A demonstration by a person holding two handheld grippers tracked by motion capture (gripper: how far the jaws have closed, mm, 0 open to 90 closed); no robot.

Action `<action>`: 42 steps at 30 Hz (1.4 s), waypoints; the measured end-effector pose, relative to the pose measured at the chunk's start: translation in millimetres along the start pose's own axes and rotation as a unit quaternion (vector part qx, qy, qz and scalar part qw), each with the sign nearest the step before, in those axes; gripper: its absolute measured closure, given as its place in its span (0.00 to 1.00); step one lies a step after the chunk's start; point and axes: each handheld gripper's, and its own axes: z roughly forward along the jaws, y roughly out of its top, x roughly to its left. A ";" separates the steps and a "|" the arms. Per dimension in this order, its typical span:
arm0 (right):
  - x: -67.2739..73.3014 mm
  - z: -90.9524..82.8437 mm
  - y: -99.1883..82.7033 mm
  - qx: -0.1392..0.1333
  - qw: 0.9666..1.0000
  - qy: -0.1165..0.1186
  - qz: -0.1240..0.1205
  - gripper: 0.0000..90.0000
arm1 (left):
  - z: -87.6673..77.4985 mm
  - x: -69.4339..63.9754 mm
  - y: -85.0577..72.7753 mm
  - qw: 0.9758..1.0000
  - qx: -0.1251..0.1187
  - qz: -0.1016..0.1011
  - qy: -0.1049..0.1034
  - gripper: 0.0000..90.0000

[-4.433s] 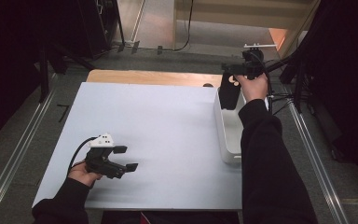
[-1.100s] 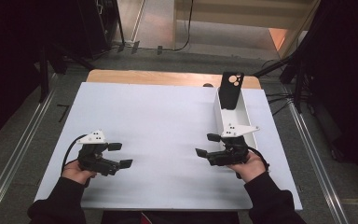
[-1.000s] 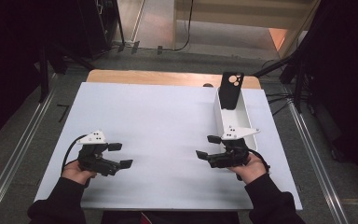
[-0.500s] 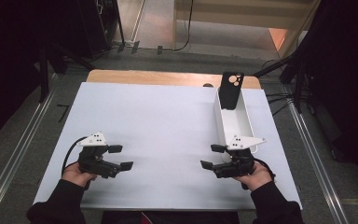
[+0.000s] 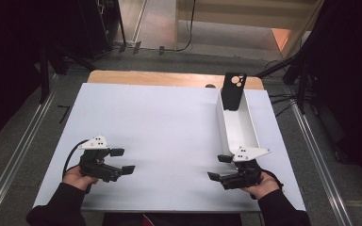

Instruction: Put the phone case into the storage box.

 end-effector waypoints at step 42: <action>-12.3 -13.3 -27.3 0.028 0.999 -0.032 0.004 0.25 | 1.4 -0.1 -2.0 1.000 0.002 0.002 -0.005 0.16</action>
